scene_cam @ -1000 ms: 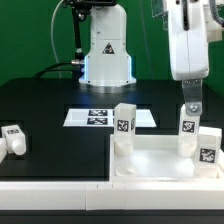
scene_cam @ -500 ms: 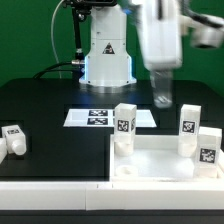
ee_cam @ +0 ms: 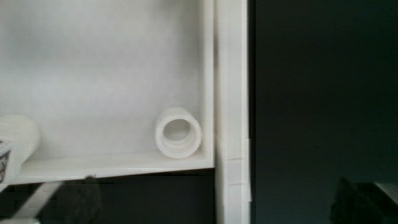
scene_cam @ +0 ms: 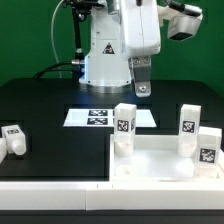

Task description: Assemble square table

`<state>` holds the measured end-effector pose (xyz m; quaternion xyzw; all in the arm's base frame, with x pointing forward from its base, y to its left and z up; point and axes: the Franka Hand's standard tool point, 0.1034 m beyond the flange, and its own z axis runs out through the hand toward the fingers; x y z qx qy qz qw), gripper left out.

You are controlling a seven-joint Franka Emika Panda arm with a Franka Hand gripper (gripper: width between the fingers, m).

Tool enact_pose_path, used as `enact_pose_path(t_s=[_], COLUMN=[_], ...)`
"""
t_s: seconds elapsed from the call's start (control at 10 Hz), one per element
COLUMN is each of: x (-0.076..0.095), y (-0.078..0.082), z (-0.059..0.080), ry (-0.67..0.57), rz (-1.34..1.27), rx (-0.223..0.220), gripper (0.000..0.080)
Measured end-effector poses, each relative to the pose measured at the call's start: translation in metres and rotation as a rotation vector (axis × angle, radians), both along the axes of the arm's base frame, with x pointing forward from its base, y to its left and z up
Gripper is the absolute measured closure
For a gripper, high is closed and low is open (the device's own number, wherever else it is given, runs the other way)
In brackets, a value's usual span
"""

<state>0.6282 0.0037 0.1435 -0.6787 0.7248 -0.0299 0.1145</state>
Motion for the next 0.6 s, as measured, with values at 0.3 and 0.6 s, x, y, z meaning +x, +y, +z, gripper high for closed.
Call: enact_pose_path(t_s=[0.3,0.6], x=[-0.017,-0.020], y=[-0.063,-0.063], z=[-0.017,-0.022], ry=[0.072,0.089], rz=[-0.398,-0.590], rx=[0.050,0.084], gripper=[0.0150,0.0150])
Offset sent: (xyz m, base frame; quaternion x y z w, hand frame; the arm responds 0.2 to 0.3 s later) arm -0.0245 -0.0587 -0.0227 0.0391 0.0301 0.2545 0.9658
